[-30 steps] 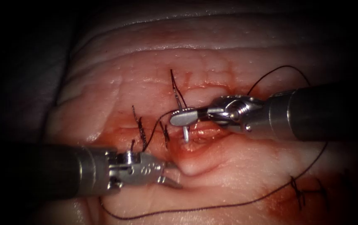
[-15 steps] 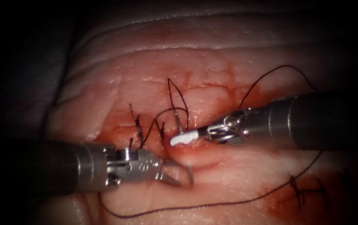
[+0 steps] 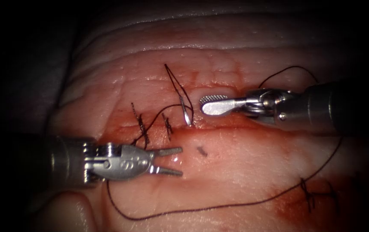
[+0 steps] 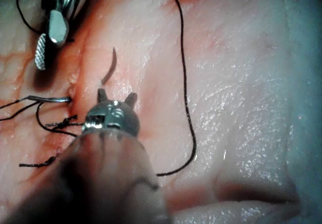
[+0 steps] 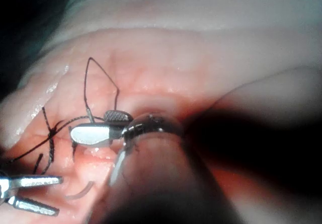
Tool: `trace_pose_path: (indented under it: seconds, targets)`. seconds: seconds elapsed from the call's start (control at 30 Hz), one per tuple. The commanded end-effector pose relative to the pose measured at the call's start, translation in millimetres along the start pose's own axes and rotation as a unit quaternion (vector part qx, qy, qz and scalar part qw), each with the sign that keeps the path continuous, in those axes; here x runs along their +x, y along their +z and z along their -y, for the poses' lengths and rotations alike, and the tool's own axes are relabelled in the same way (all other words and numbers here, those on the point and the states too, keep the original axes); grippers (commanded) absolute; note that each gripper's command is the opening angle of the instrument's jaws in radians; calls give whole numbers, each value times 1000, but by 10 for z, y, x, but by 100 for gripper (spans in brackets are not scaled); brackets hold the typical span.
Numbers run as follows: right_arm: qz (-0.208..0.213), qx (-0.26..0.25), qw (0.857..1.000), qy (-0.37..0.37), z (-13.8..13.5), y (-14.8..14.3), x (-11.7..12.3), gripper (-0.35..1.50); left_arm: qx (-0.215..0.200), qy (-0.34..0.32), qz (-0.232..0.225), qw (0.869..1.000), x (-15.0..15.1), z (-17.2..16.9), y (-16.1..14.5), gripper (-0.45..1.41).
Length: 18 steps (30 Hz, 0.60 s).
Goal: Wound Closure
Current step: With the left grasper, pull the needle through the cut.
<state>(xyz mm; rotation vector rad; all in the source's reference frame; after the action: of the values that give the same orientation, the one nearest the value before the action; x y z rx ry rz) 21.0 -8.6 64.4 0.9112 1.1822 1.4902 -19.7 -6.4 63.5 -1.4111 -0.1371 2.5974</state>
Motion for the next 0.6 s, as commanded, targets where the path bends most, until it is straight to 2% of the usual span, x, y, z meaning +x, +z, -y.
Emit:
trace_pose_path:
  seconds: [0.03, 0.13, 0.17, 0.3, 0.37, 0.4, 0.43, 0.47, 0.6]
  targets:
    - [-3, -5, 1000, -5, -11, 0, 5, 94, -3, 1, -5, 1000, -1, -3, 12, 14]
    - [-12, -19, 1000, -14, -18, -11, 11, 94, 8, 3, -16, 1000, 4, 0, 25, 25]
    - [-12, -19, 1000, -15, -20, -15, 10, 91, 19, 1, -25, 999, 6, 3, 31, 25]
    - [-11, -18, 1000, -18, -18, -18, -1, 86, 24, 4, -25, 999, 3, 7, 43, 24]
    - [-12, -20, 1000, -19, -14, -18, -8, 78, 29, 0, -25, 999, -3, 8, 54, 24]
    - [-12, -20, 1000, -18, -12, -18, -10, 74, 28, -1, -23, 999, -6, 7, 59, 17]
    - [-12, -20, 1000, -18, -10, -19, -13, 68, 27, -7, -19, 999, -11, 5, 63, -18]
    - [-12, -20, 999, -27, -7, -22, -16, 61, 16, -14, -18, 1000, -14, 5, 65, -45]
    - [-7, -16, 998, -58, 0, -32, -26, 47, -24, -24, -50, 998, -16, 7, 59, -45]
